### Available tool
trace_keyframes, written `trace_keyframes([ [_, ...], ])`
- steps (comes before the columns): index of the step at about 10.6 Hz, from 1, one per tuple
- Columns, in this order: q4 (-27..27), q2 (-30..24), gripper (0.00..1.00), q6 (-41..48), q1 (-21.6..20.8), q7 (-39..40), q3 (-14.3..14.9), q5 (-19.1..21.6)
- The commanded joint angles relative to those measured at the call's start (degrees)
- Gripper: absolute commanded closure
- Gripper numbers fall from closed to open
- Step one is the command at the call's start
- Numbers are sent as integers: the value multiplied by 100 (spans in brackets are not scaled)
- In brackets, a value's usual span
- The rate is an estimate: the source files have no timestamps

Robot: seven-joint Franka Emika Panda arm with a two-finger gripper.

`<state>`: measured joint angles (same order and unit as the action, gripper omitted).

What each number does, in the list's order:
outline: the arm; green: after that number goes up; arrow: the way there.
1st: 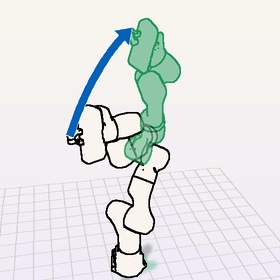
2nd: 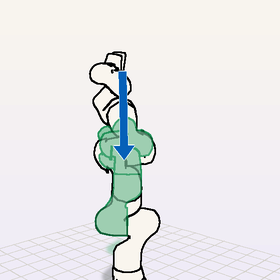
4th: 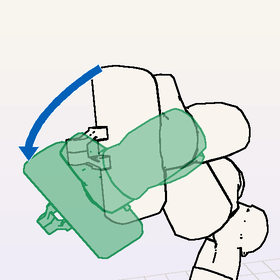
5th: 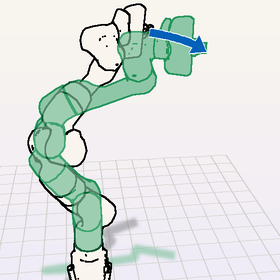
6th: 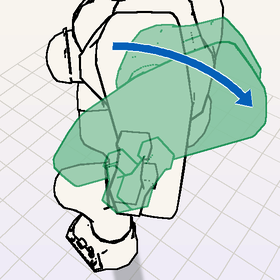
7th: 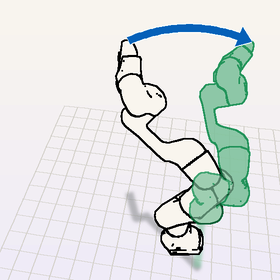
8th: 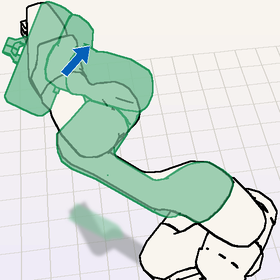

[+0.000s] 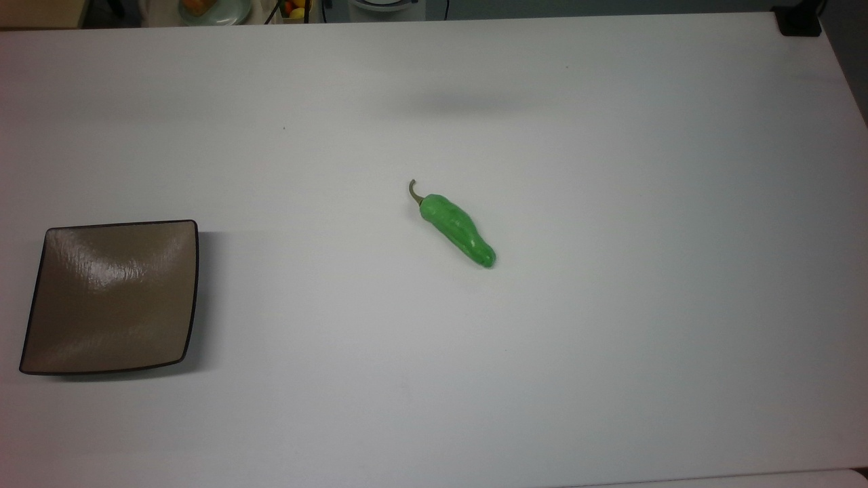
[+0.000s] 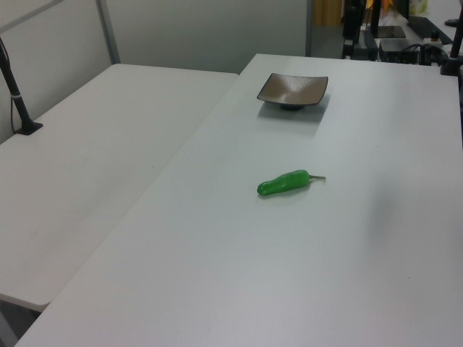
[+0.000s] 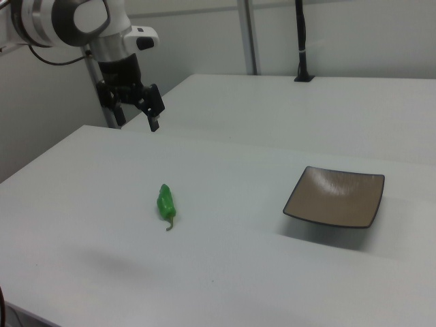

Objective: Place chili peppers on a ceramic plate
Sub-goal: 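Move the open gripper over the green chili pepper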

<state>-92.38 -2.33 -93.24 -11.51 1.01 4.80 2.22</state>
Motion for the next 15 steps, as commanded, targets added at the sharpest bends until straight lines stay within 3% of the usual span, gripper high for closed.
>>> trace_keyframes([
  [1, -148, -14, 0, -98, -72, 57, 65, 199],
  [5, -140, 30, 0, -98, -72, 617, 56, 218],
  [10, -96, 153, 0, -107, 52, 2612, 56, 587],
  [15, -96, 697, 0, -905, 43, 2597, -163, 640],
])
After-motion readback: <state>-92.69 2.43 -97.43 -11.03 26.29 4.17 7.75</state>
